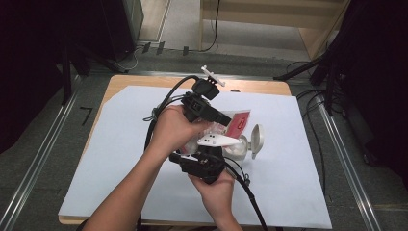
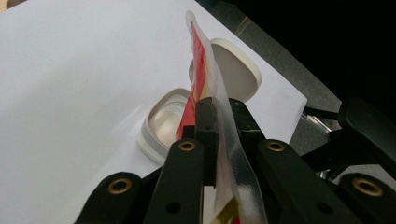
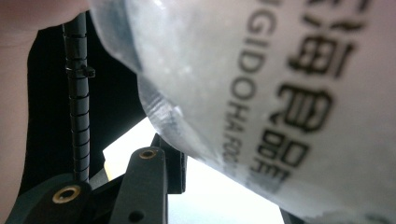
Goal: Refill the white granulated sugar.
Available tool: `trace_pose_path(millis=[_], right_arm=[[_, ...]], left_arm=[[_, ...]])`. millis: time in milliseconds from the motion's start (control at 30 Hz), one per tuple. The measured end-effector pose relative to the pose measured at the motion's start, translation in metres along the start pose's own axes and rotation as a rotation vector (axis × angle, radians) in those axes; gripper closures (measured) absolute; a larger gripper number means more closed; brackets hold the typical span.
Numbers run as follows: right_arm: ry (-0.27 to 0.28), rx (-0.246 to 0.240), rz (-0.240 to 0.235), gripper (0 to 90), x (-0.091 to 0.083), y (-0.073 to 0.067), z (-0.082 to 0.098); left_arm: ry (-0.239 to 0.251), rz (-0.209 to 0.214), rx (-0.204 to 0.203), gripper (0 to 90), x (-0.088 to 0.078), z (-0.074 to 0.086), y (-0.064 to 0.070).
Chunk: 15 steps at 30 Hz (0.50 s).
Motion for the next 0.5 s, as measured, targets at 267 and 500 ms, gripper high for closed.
trace_pose_path(millis=[267, 500], right_arm=[[-0.008, -0.005, 0.002, 64.1, 0.0, -0.0004, 0.0002], [-0.011, -0.021, 0.009, 64.0, 0.0029, -0.0011, 0.0023]], left_arm=[[-0.006, 0.001, 0.006, 85.1, -0.0004, 0.0007, -0.0009], [-0.004, -0.005, 0.006, 85.5, -0.0022, 0.0042, 0.0001]])
Point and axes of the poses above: each handheld gripper's, and its own axes: x roughly forward along the jaws, z roughly out of its underside, y roughly to its right, the point moved 2 cm from there along x, roughly forward along the jaws, and after that the axes turned 14 degrees about x, right-handed, at the moved point
